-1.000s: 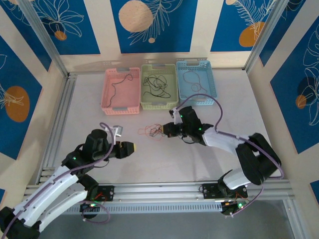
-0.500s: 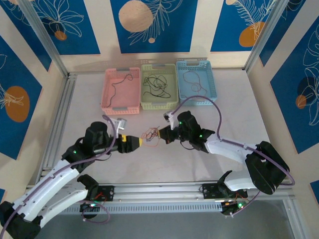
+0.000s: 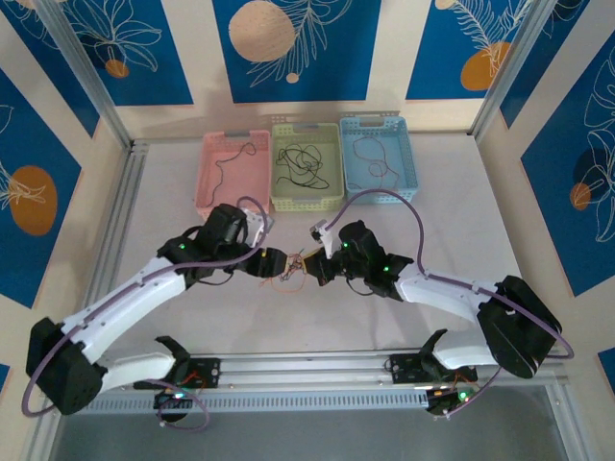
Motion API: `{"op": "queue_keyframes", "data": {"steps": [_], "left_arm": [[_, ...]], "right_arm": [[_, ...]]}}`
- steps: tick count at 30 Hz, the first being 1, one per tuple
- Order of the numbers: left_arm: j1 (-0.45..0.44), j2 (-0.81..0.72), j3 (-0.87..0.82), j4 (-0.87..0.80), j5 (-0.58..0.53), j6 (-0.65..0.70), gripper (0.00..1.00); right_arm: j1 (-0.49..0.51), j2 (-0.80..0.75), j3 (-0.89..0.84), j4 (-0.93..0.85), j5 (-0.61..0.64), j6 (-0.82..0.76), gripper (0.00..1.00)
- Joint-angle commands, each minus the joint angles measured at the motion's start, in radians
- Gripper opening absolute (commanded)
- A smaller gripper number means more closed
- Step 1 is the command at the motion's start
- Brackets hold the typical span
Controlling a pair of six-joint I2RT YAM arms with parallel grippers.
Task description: Untangle the cables
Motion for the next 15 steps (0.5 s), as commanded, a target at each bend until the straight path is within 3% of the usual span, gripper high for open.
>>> {"op": "queue_keyframes", "data": {"steps": [1,5,12,15], "left_arm": [[-0.022,0.036,0.019,0.034,0.041,0.030,0.65],[-0.038,0.080,-0.012,0.087,0.039,0.016,0.51],[-0.039,0.080,-0.060,0.125,0.001,0.001,0.00],[-0.040,0.050,-0.073,0.123,-0.031,0.001,0.00]], "right_arm": [[0.009,-0.024,-0.009,0.012,0.003,-0.025,0.00],[0.008,-0.033,-0.015,0.013,0.004,-0.024,0.00],[-0.002,-0.069,-0.032,0.024,-0.010,-0.011,0.00],[-0.013,-0.091,-0.041,0.024,-0.012,0.001,0.00]]}}
